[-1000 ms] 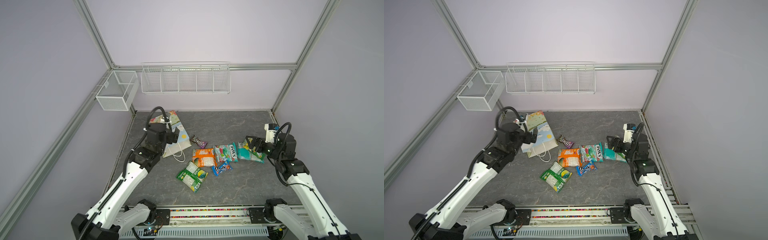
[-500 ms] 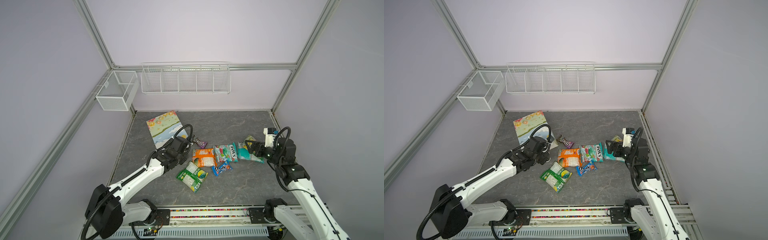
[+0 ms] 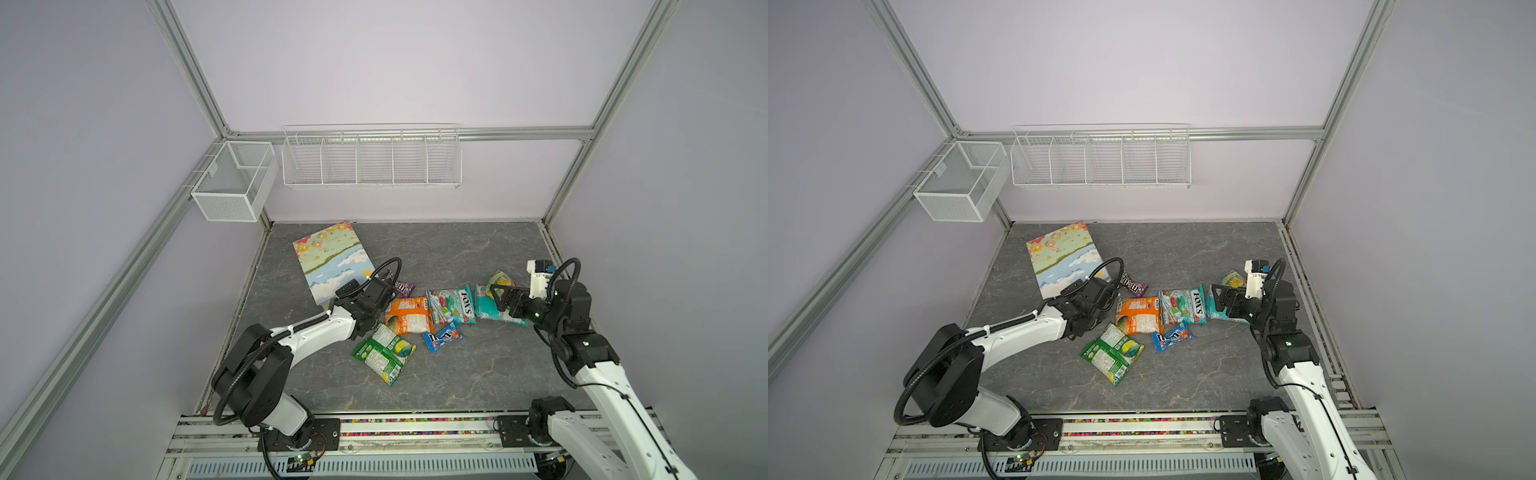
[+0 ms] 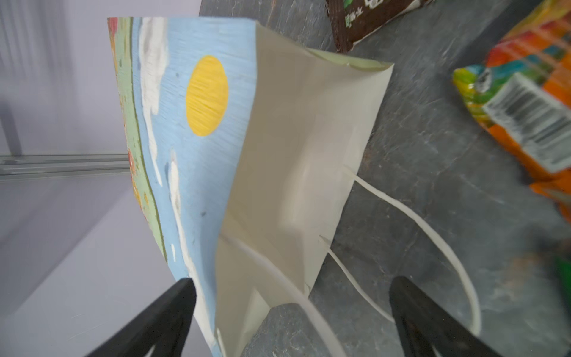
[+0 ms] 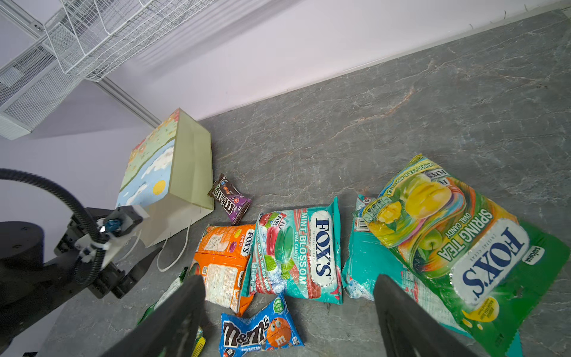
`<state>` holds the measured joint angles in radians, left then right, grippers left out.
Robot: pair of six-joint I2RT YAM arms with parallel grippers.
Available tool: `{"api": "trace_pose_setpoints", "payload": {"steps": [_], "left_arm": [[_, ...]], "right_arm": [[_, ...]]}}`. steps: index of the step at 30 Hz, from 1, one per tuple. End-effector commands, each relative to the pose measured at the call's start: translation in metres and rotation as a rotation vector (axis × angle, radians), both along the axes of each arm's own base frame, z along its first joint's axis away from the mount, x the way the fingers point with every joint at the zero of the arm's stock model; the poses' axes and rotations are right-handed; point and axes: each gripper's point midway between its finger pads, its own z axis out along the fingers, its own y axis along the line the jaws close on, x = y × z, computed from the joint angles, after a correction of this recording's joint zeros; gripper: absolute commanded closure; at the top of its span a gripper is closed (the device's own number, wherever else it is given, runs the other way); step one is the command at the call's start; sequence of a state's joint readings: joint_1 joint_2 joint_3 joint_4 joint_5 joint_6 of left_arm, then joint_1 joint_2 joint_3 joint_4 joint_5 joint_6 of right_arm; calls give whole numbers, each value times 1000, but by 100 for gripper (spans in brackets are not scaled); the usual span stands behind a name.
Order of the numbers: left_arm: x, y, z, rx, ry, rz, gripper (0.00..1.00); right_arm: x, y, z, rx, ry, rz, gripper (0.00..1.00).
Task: Place the snacks into the paper bag
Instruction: Pick up the paper bag from the top-left of the table.
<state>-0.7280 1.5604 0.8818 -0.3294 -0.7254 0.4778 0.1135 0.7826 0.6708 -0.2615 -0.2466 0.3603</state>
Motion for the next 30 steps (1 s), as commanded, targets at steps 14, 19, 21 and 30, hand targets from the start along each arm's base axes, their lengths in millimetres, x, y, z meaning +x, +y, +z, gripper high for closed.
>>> {"api": "trace_pose_setpoints", "payload": {"steps": [14,19,21,30], "left_arm": [[63,-12,32,126,-179,59,51],[70,-17,60,80,-176,46,61],[74,-14,68,63,-173,46,66],[73,-7,112,28,-158,75,95]], "right_arm": [[0,0,-3,12,-22,-11,12],[-1,2,-1,28,-22,-2,12],[-2,3,-3,32,-18,1,12],[-5,8,-1,45,-16,19,12]]}}
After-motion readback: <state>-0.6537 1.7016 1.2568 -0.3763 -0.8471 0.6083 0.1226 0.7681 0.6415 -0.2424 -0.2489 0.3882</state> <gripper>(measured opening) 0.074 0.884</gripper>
